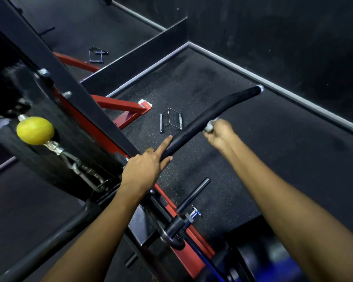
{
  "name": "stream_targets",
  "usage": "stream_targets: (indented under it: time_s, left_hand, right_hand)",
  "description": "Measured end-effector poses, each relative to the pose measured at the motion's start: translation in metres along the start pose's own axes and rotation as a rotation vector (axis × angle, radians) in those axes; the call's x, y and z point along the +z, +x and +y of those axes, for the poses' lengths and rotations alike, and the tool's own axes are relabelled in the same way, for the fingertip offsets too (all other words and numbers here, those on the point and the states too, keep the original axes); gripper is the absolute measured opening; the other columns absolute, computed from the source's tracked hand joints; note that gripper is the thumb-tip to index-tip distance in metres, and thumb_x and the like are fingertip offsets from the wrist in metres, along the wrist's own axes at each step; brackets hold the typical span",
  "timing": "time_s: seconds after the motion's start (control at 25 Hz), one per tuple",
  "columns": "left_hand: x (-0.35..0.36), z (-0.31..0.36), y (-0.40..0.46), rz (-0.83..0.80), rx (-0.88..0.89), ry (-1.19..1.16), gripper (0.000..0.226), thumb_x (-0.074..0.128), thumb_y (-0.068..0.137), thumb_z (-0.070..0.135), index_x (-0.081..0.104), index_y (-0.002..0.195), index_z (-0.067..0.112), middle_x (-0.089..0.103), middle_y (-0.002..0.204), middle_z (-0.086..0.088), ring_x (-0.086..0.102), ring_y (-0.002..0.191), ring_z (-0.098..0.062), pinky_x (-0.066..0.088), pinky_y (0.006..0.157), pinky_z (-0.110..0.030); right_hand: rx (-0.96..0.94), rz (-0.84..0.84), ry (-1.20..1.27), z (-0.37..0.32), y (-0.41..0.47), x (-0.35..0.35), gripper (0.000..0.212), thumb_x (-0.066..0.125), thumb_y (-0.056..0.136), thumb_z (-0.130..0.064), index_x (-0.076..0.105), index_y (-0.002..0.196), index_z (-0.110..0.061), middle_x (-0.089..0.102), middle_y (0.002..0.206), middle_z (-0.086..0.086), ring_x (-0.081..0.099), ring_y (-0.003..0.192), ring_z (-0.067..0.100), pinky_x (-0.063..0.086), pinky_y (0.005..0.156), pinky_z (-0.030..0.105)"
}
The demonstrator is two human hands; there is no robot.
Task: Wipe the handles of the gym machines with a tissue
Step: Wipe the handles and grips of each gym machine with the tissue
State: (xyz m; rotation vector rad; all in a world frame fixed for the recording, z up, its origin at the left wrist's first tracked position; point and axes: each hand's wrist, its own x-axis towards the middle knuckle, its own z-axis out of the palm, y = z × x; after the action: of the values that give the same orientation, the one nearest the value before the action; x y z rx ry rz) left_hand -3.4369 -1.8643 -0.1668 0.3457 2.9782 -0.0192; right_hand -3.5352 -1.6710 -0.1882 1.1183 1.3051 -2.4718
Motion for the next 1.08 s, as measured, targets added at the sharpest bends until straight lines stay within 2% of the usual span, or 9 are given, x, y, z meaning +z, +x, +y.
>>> stream_targets:
  time_s: [0.16, 0.24, 0.36, 0.44, 0.56, 0.64, 0.8, 0.96, 1.08]
  left_hand:
    - [-0.004, 0.000, 0.004, 0.015, -0.004, 0.006, 0.062, 0.022, 0.099, 0.057, -0.007, 0.152, 0.042, 0.059, 0.109, -0.008, 0.066, 0.092, -0.030, 0.048, 0.069, -0.038]
    - [-0.004, 0.001, 0.002, 0.019, -0.002, 0.015, 0.062, 0.021, 0.099, 0.056, -0.008, 0.152, 0.041, 0.058, 0.108, -0.007, 0.066, 0.090, -0.030, 0.046, 0.066, -0.037]
    - [-0.005, -0.001, -0.001, 0.040, -0.015, 0.015, 0.062, 0.021, 0.099, 0.056, -0.008, 0.152, 0.041, 0.057, 0.108, -0.006, 0.066, 0.090, -0.029, 0.048, 0.068, -0.038]
    - [-0.007, -0.001, 0.000, 0.049, -0.022, 0.007, 0.062, 0.022, 0.099, 0.057, -0.008, 0.152, 0.042, 0.058, 0.109, -0.006, 0.066, 0.092, -0.030, 0.049, 0.071, -0.040]
    - [-0.008, 0.000, 0.001, 0.060, -0.025, -0.018, 0.062, 0.023, 0.098, 0.057, -0.005, 0.152, 0.043, 0.058, 0.110, -0.006, 0.066, 0.093, -0.032, 0.049, 0.073, -0.041]
    - [-0.007, 0.000, 0.000, 0.067, -0.028, -0.017, 0.062, 0.023, 0.099, 0.057, -0.004, 0.152, 0.042, 0.057, 0.109, -0.006, 0.066, 0.092, -0.032, 0.049, 0.071, -0.040]
    - [-0.007, -0.002, -0.003, 0.063, -0.037, -0.013, 0.062, 0.022, 0.098, 0.058, -0.004, 0.152, 0.043, 0.057, 0.110, -0.006, 0.065, 0.093, -0.031, 0.049, 0.071, -0.040]
    - [-0.008, -0.002, -0.002, 0.063, -0.036, -0.005, 0.062, 0.021, 0.098, 0.058, -0.005, 0.152, 0.042, 0.057, 0.109, -0.006, 0.065, 0.091, -0.031, 0.048, 0.070, -0.039]
    - [-0.008, -0.001, -0.002, 0.062, -0.038, -0.004, 0.062, 0.020, 0.098, 0.057, -0.006, 0.152, 0.041, 0.058, 0.109, -0.006, 0.066, 0.089, -0.029, 0.049, 0.068, -0.038]
  right_hand:
    - [0.068, -0.005, 0.093, -0.028, 0.021, -0.002, 0.030, 0.027, 0.095, 0.007, 0.048, 0.079, -0.007, 0.056, 0.057, 0.005, 0.054, 0.050, 0.013, 0.052, 0.063, 0.023]
    - [0.035, 0.018, 0.252, -0.034, 0.028, 0.003, 0.031, 0.027, 0.096, 0.008, 0.050, 0.082, -0.008, 0.057, 0.068, 0.005, 0.054, 0.061, 0.015, 0.052, 0.079, 0.030]
    - [0.182, -0.203, -0.006, 0.020, -0.026, 0.007, 0.028, 0.030, 0.097, 0.005, 0.049, 0.081, -0.008, 0.063, 0.065, 0.008, 0.060, 0.064, 0.020, 0.055, 0.073, 0.032]
    - [0.246, -0.294, -0.148, 0.034, -0.048, 0.009, 0.028, 0.026, 0.097, 0.005, 0.048, 0.082, -0.006, 0.056, 0.075, 0.011, 0.058, 0.071, 0.021, 0.050, 0.086, 0.036]
    - [0.194, -0.102, 0.068, -0.013, -0.013, 0.011, 0.031, 0.023, 0.095, 0.009, 0.046, 0.080, -0.006, 0.047, 0.073, 0.007, 0.053, 0.056, 0.014, 0.055, 0.072, 0.024]
    - [0.116, -0.053, 0.253, -0.027, -0.001, 0.007, 0.036, 0.022, 0.095, 0.011, 0.044, 0.074, -0.010, 0.049, 0.070, 0.003, 0.052, 0.051, 0.010, 0.053, 0.081, 0.027]
    - [0.278, -0.327, -0.086, 0.032, -0.059, 0.007, 0.030, 0.025, 0.096, 0.011, 0.047, 0.081, -0.004, 0.057, 0.082, 0.013, 0.058, 0.094, 0.022, 0.052, 0.081, 0.036]
    - [0.165, -0.087, -0.040, -0.009, -0.031, 0.014, 0.036, 0.017, 0.094, 0.014, 0.041, 0.071, 0.001, 0.044, 0.074, 0.012, 0.054, 0.086, 0.025, 0.054, 0.077, 0.022]
    - [0.163, -0.087, 0.121, -0.020, -0.021, 0.010, 0.038, 0.018, 0.093, 0.015, 0.043, 0.072, -0.004, 0.046, 0.075, 0.010, 0.056, 0.081, 0.022, 0.048, 0.095, 0.031]
